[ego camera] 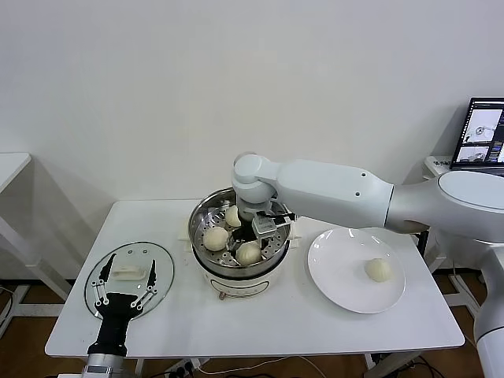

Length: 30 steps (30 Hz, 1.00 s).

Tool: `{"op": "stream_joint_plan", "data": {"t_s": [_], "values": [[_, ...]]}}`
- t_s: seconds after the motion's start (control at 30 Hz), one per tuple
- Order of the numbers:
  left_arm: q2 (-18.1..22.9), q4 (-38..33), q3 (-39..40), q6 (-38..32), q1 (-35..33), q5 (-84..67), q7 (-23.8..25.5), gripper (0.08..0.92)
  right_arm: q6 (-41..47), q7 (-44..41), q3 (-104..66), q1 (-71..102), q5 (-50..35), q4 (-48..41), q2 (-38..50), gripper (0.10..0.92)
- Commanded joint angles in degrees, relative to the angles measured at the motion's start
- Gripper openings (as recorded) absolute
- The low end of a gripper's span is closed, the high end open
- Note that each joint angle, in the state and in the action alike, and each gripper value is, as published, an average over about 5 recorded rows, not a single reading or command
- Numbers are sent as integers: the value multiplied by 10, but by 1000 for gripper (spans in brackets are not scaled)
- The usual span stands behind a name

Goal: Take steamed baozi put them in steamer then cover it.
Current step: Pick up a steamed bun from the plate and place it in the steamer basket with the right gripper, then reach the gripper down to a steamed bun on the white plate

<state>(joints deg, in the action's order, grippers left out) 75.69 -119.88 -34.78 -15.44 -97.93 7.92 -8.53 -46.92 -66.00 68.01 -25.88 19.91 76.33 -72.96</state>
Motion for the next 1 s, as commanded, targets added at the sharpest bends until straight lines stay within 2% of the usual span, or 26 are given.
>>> {"op": "stream_joint_plan", "data": {"t_s": [0.03, 0.2, 0.37, 0.47, 0.7, 1.0], "values": [[0, -1, 0, 0, 0, 0, 0, 823, 7, -4, -36, -6, -4, 3, 15, 822], [0, 0, 0, 0, 1, 0, 0, 823, 92, -56, -87, -44, -57, 19, 85, 823], [-1, 5, 1, -3, 2, 1, 0, 823, 336, -79, -79, -87, -226, -11, 192, 823], [-3, 6, 1, -4, 2, 2, 0, 823, 441, -82, -67, -92, -305, -63, 250, 823], [-2, 6, 3, 0, 5, 4, 0, 823, 494, -72, -40, -19, -355, -170, 337, 823], [2, 5, 1, 5, 2, 7, 0, 823, 503, -35, -107, 145, -298, -180, 379, 823]]}}
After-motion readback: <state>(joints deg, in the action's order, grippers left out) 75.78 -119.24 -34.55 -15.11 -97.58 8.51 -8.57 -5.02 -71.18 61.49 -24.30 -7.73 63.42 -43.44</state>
